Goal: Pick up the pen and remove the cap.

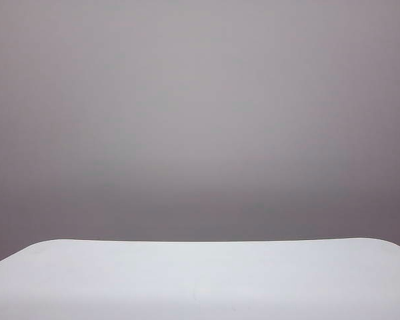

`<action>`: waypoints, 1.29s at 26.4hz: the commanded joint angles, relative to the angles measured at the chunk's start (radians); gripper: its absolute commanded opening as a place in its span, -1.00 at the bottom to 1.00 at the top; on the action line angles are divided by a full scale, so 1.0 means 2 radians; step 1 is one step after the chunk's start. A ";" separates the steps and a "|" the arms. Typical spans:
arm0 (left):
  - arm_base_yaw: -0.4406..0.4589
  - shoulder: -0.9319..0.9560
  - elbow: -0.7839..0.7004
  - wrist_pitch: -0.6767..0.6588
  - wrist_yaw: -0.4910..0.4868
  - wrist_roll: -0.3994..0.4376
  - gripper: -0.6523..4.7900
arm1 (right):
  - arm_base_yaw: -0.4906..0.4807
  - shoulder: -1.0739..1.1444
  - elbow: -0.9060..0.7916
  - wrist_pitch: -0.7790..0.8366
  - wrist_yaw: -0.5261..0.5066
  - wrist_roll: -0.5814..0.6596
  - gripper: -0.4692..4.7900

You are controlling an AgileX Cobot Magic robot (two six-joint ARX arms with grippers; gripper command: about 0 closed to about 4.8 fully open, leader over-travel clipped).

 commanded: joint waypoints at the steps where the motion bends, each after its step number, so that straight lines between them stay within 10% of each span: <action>1: 0.000 -0.001 0.002 0.007 0.002 -0.001 0.95 | 0.010 0.008 0.003 0.026 0.001 0.001 -0.84; 10: 0.000 0.008 0.002 -0.038 -0.010 0.040 0.23 | 0.010 0.014 0.003 0.038 -0.002 0.005 -0.84; 20: 0.000 0.020 0.002 -0.007 -0.010 0.038 0.21 | 0.010 0.017 0.003 0.044 -0.001 0.006 -0.84; 23: 0.000 0.020 0.002 0.011 -0.009 0.038 -0.24 | 0.010 0.024 0.003 0.044 -0.001 0.006 -0.84; 34: 0.000 0.020 0.002 0.012 0.004 0.039 -0.78 | 0.009 0.039 0.003 0.050 0.000 0.006 -0.84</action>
